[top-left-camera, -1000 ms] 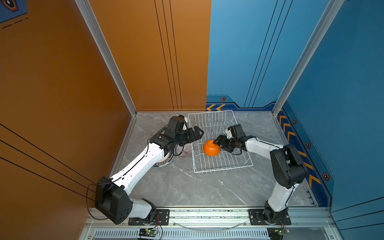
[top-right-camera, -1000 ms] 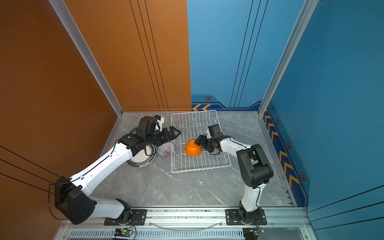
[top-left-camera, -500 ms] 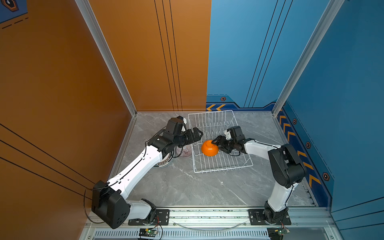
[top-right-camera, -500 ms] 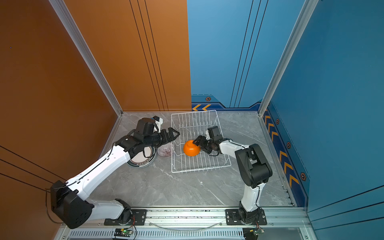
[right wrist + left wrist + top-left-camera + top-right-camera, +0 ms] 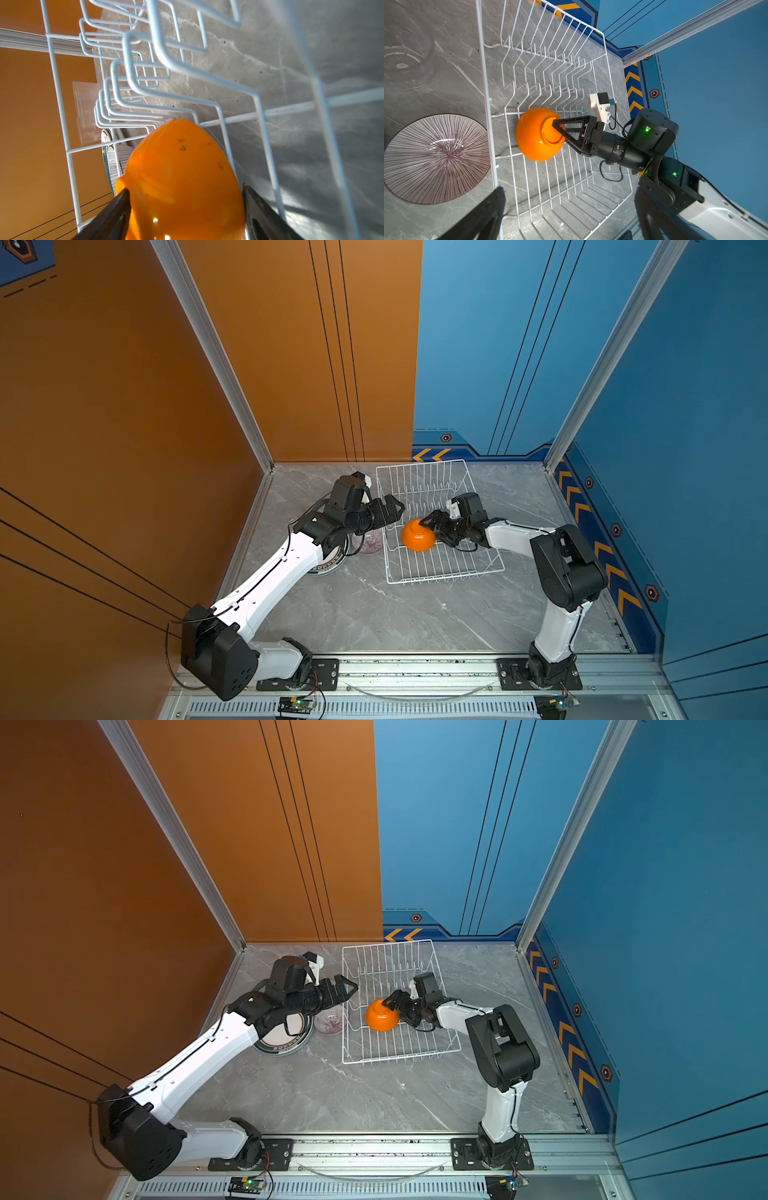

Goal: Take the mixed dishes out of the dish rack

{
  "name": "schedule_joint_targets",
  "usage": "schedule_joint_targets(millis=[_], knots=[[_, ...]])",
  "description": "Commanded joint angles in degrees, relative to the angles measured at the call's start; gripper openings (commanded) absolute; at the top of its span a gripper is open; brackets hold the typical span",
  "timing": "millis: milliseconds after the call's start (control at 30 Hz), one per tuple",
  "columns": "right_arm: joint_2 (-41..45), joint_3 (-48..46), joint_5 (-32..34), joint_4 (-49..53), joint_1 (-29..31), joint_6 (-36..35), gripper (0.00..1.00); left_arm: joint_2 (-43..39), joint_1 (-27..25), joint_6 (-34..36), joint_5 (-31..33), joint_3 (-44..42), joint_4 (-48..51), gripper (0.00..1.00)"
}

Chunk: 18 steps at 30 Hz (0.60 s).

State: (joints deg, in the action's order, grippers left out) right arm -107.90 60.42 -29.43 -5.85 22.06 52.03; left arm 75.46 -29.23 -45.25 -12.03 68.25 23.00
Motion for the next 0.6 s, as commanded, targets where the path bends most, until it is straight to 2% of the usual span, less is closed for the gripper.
schedule_joint_targets(millis=[0, 133, 267, 567], knots=[[-6.83, -3.29, 9.92, 10.43, -0.55, 1.85, 0.77, -2.16, -0.04, 0.00, 1.19, -1.15, 1.16, 0.98], [-6.19, -3.71, 9.41, 10.11, -1.54, 1.76, 0.65, -2.61, 0.22, -0.10, 1.43, -1.57, 1.17, 0.98], [-4.55, -4.69, 7.89, 8.70, -2.77, 2.06, 0.61, -2.65, 0.44, -0.10, 1.57, -1.71, 1.16, 0.98], [-0.04, -6.76, 2.01, 2.51, -5.07, 5.52, 0.60, -1.81, 0.43, 0.34, 1.72, -1.42, 1.18, 0.98]])
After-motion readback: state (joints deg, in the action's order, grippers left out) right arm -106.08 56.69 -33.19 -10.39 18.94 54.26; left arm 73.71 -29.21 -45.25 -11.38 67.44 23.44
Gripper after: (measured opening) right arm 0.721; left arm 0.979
